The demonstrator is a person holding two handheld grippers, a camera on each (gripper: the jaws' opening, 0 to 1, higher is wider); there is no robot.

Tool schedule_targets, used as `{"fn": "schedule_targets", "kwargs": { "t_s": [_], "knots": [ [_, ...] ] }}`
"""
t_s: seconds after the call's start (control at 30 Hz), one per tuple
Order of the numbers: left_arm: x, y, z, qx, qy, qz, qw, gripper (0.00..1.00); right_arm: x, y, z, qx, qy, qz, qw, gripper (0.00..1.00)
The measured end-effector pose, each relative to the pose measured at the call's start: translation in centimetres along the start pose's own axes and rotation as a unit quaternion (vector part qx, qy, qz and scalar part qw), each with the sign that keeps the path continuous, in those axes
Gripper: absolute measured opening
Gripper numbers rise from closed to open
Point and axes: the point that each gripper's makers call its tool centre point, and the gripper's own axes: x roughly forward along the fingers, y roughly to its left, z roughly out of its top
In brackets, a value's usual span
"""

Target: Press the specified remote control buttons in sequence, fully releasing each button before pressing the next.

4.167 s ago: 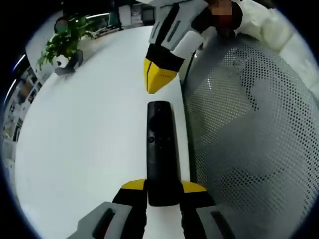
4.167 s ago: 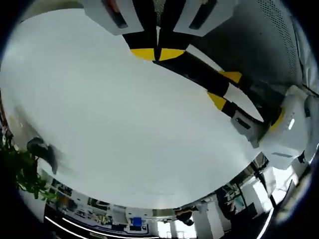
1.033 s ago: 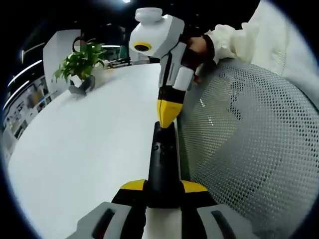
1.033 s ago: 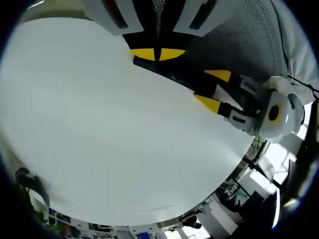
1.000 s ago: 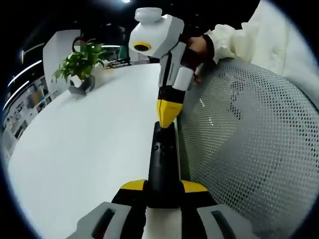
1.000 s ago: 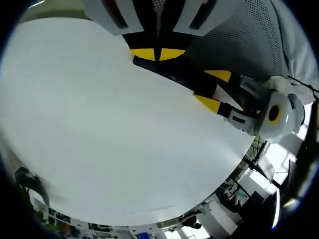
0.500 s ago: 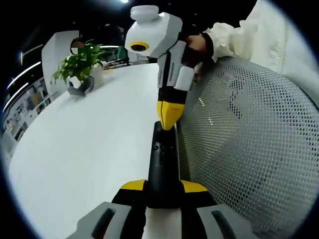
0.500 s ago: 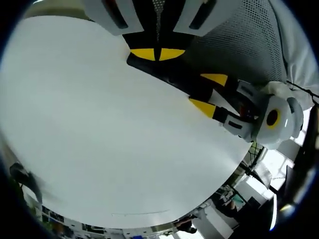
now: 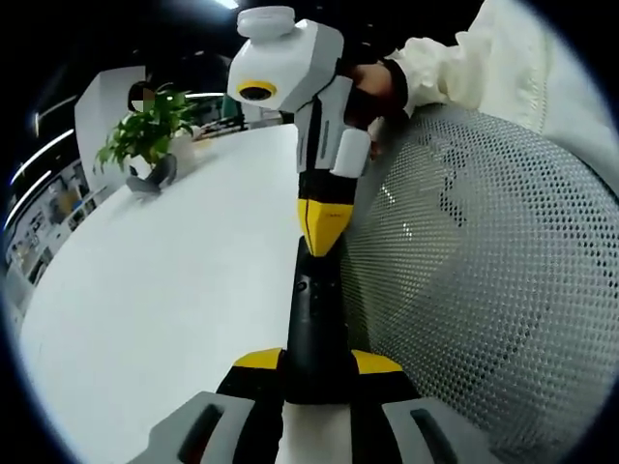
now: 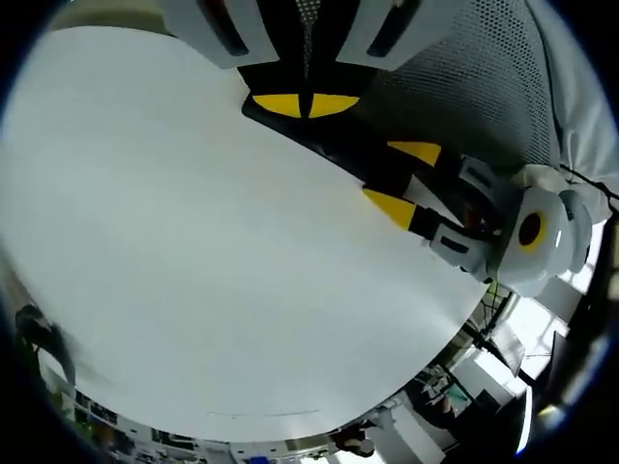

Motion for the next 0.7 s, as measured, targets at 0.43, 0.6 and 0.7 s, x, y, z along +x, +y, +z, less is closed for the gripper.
{"fn": "schedule_targets", "kwargs": {
  "t_s": [0.43,0.6,0.7],
  "knots": [
    [0.0,-0.02,0.03,-0.007,-0.003,-0.001,1.0,0.25,0.08,-0.02,-0.01,-0.001,-0.001,-0.005,1.0,0.0],
    [-0.01,0.01,0.08,-0.017,-0.005,0.0,0.9998,0.25,0.0,-0.13,0.01,0.01,-0.004,0.0,0.9999,0.0],
    [-0.03,0.09,0.13,-0.033,-0.006,0.001,0.9994,0.25,0.01,-0.04,-0.01,0.009,-0.003,0.0,1.0,0.0]
  ]
}}
